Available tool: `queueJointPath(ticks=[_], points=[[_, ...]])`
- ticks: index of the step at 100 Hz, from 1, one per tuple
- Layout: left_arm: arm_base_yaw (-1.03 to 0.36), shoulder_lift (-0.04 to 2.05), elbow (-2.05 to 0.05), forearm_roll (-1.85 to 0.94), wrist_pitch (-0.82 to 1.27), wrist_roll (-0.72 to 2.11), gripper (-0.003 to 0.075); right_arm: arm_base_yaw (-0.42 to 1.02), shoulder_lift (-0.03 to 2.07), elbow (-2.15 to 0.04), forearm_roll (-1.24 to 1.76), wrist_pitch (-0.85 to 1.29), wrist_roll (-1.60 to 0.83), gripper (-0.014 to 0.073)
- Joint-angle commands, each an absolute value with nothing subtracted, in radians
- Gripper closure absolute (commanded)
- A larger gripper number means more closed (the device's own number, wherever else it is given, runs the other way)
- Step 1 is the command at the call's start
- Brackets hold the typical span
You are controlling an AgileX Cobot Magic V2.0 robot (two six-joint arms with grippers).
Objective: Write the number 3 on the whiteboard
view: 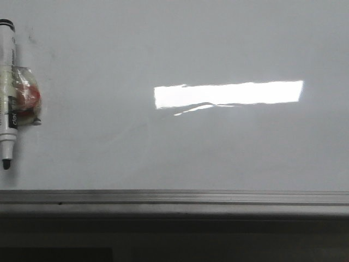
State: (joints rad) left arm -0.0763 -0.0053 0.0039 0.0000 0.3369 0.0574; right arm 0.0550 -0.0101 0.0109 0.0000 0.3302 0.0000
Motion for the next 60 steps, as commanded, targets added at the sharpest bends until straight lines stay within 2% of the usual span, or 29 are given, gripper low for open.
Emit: queueJointPath(ticks=[1, 60], points=[[-0.074, -0.032, 0.039, 0.000, 0.276, 0.058, 0.0741, 0.049, -0.024, 0.035, -0.017, 0.317, -0.009, 0.0645], [-0.074, -0.032, 0.039, 0.000, 0.276, 0.058, 0.0741, 0.049, -0.024, 0.035, -0.019, 0.305, -0.009, 0.0645]])
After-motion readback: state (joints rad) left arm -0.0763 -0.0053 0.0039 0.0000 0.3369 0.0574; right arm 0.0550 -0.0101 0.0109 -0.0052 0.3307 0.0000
